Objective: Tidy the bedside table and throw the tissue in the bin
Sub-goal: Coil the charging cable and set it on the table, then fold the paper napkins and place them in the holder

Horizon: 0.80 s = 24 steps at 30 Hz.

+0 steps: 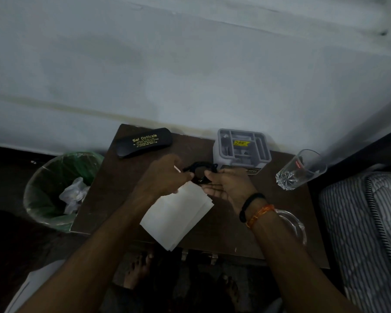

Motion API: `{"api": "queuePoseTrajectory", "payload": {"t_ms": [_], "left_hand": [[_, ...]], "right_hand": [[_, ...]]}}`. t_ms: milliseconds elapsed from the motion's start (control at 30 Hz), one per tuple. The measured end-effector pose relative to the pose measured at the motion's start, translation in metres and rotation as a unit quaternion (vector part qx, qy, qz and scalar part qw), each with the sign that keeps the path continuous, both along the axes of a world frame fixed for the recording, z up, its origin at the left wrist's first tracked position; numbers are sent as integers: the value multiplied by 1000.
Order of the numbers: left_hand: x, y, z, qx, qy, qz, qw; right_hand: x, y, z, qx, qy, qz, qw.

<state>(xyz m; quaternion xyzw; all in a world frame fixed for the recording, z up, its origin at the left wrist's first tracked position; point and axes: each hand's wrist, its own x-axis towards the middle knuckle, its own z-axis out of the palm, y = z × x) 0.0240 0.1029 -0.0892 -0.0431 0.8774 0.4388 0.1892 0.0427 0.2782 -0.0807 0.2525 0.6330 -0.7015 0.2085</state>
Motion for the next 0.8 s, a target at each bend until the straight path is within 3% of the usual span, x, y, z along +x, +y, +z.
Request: {"api": "queuePoseTrajectory", "payload": {"t_ms": [100,200,400,700,800], "left_hand": [[-8,-23,-12,-163,63,-42,984],[-8,-37,-13,-227,50,-39,972],[-6,-48,-11,-264,46,-36,963],[-6,-57,-17,-255,-29,-47,965],[-8,-58,-14,-253,-38,-50,965]], "right_hand": [[-6,-11,-10,-2,-30,-10,1000],[-13,-23,-16,-20,-44,-28,998],[-31,-43,-26,-43,-51,-103,992],[-59,-60,-43,-39,-20,-178,983],[-62,-64,-40,36,3,-157,987]]}}
